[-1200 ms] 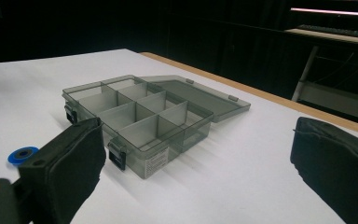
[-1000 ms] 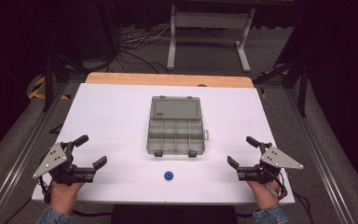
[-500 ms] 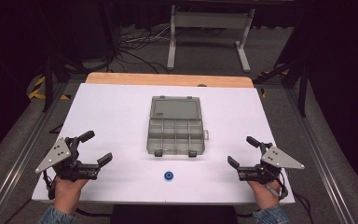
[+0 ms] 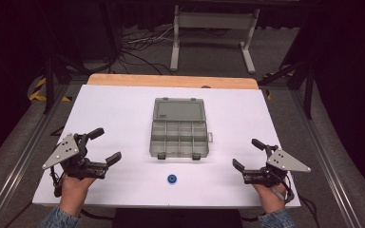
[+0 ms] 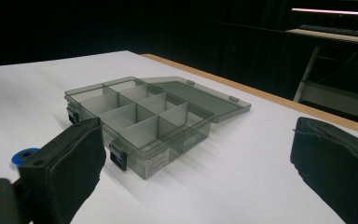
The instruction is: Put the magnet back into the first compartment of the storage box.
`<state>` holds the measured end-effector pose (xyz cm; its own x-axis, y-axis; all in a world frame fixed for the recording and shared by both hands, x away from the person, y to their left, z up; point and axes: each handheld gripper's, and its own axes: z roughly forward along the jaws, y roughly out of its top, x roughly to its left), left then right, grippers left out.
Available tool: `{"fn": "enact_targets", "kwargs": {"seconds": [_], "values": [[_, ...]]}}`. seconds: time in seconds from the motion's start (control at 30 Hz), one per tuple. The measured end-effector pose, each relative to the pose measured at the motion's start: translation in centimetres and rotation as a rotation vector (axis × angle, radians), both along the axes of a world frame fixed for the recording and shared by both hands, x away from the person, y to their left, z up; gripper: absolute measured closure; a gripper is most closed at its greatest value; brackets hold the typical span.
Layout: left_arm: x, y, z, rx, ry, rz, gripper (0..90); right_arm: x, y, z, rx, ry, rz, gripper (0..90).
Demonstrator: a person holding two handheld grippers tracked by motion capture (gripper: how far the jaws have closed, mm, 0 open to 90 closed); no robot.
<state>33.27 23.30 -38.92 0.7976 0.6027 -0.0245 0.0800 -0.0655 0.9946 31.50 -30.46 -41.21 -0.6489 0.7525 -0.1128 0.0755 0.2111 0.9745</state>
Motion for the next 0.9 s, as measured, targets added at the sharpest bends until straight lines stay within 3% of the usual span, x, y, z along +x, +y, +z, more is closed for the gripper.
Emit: {"fn": "enact_targets", "kwargs": {"seconds": [0.43, 0.73, 0.9], "values": [[0.8, -3.8, 1.3, 0.025, -0.006, -0.072, 0.6, 0.1, -0.1, 0.0, 0.001, 0.001, 0.003, 4.0], [1.3, -7.1, 1.9, 0.016, -0.013, -0.137, 0.6, 0.1, -0.2, 0.1, 0.002, 0.002, 0.007, 4.0], [1.5, -8.0, 2.2, 0.014, -0.018, -0.156, 0.5, 0.1, -0.2, 0.1, 0.0, -0.001, 0.01, 4.0]]}}
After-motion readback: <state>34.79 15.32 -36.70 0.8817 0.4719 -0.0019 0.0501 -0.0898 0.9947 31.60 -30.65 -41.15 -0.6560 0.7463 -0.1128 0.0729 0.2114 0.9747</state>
